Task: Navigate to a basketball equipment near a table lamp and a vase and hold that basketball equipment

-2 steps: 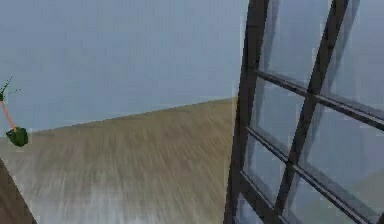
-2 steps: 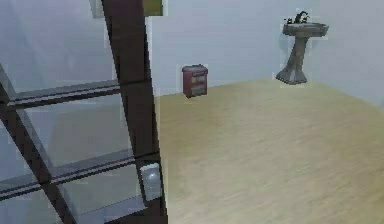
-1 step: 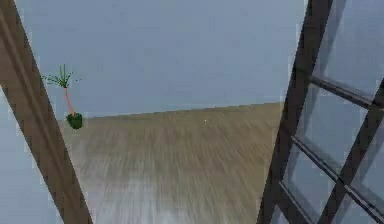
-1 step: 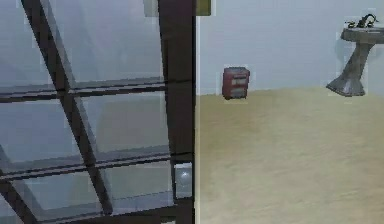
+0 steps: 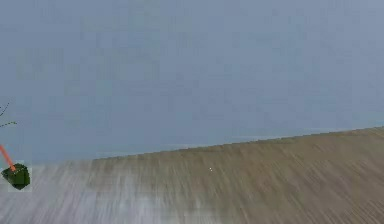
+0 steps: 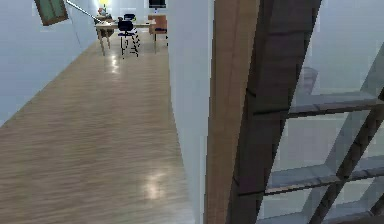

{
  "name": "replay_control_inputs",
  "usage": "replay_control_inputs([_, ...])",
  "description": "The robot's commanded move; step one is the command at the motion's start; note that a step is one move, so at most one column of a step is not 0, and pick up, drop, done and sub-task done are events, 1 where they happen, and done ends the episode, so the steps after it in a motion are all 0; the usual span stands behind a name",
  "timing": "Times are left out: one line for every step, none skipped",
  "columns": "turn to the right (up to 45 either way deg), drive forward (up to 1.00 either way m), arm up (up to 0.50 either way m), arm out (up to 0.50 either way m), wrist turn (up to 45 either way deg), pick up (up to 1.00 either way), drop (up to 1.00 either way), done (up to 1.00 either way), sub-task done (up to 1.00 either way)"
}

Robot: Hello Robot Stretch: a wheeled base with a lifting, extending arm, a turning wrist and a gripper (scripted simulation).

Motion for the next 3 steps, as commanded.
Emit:
replay_control_inputs([-27.0, 0.00, 0.00, 0.00, 0.0, 0.00, 0.00, 0.00, 0.00])
replay_control_inputs([0.0, 0.05, 0.00, 0.00, 0.0, 0.00, 0.00, 0.00, 0.00])
replay_control_inputs([45.0, 0.00, 0.00, 0.00, 0.0, 0.00, 0.00, 0.00, 0.00])
